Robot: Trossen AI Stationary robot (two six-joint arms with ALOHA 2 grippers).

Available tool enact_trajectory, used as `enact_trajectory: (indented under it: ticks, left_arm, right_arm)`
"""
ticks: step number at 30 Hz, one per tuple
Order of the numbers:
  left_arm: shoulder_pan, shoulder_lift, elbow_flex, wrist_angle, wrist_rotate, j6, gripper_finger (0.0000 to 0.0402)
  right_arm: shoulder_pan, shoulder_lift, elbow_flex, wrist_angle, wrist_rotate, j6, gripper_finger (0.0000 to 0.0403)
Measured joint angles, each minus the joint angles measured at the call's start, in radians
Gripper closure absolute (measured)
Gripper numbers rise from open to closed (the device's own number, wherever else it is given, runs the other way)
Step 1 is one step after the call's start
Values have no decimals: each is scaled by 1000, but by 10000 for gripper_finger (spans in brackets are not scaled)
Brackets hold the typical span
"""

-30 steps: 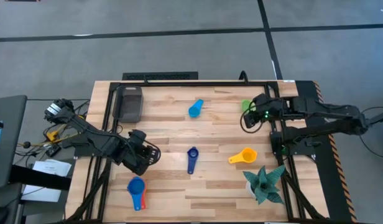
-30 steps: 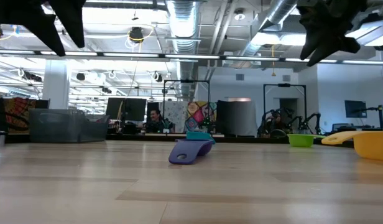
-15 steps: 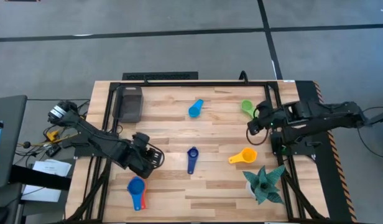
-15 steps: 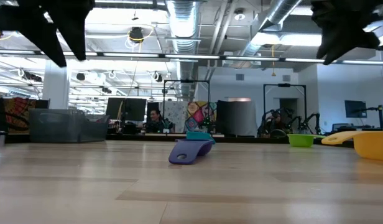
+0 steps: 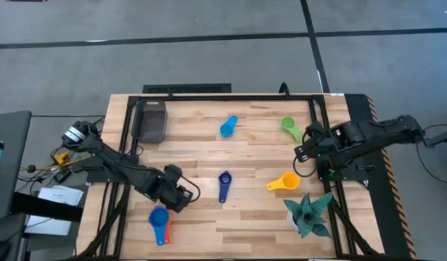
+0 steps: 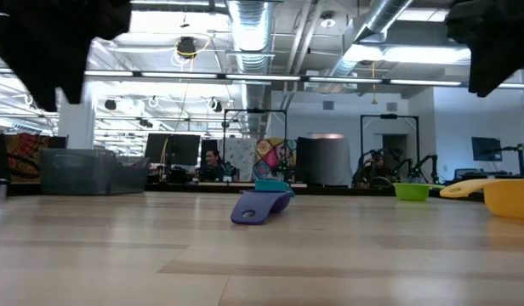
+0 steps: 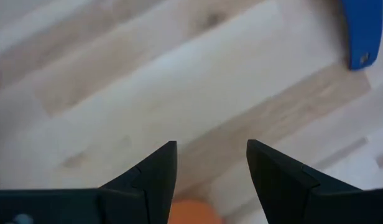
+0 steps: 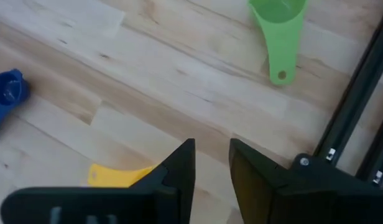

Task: Nest measuring cups in basket
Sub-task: Stack the blue measuring cup on top of the red measuring cup

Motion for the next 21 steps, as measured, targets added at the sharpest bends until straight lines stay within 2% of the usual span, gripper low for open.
enact_trajectory:
  ticks: [10, 17, 21]
  left_arm:
    - [-147, 34, -6, -30, 32, -234, 219]
    - [-199, 32, -38, -48, 38, -347, 219]
    - [-236, 32, -72, -49, 82, -416, 219]
  right_arm:
    - [79, 43, 0, 8, 23, 70, 284]
    - [74, 79, 1, 25, 32, 62, 284]
    - [71, 95, 1, 34, 30, 61, 284]
